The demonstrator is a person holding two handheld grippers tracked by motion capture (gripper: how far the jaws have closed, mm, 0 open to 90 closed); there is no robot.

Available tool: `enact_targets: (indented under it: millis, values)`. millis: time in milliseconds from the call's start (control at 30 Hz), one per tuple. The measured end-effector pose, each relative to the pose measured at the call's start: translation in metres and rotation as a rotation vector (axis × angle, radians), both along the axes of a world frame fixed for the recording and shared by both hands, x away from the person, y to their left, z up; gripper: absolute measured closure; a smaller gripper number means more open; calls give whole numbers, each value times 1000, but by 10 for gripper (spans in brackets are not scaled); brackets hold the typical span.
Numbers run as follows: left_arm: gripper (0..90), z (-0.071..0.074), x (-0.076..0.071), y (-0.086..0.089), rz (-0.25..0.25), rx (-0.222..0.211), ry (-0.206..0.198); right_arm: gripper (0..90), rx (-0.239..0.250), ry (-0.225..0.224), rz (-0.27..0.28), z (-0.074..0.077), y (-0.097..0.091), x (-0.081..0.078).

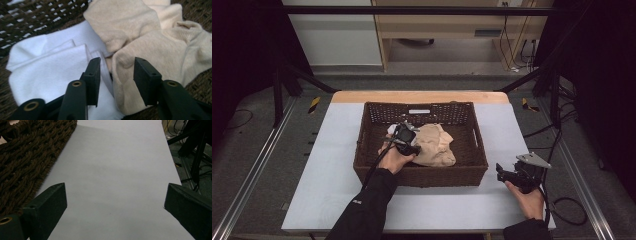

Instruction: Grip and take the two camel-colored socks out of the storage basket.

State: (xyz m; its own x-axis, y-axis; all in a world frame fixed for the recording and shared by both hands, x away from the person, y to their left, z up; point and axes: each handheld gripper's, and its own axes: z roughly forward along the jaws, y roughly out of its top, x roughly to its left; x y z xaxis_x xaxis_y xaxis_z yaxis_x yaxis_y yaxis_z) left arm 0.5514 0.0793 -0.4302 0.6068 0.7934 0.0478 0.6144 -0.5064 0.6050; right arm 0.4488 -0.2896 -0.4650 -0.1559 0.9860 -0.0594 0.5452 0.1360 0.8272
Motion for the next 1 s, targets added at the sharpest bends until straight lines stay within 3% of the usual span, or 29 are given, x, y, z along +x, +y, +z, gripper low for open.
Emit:
enact_targets:
  millis: [200,300,433,533,567,733,800,833,867,933,1000]
  values:
    - [782,0,1,1,7,9,34,48,5,6,-2,0,0,0]
    - [855,2,-1,1,1,12,10,48,9,4,0,0,0,0]
    - [867,7,-3,4,-8,-21,-40,48,5,7,0,0,0,0]
    - [869,11,-6,6,-13,-58,-69,48,7,5,1,0,0,0]
    - [870,16,-8,8,-18,-94,-108,48,8,5,0,0,0,-1]
    - [872,24,-13,15,-12,-199,-208,48,2,6,1,0,0,0]
    - [872,27,-14,18,-6,-248,-231,48,6,5,-2,1,0,0]
    - [872,27,-14,18,-6,-248,-231,48,7,4,-2,0,0,0]
    - [872,30,-15,20,-4,-284,-253,48,8,5,-2,0,0,0]
    - [872,32,-16,21,-7,-294,-272,49,9,4,-2,0,0,0]
    - [872,36,-17,22,-7,-334,-298,48,10,4,0,0,0,0]
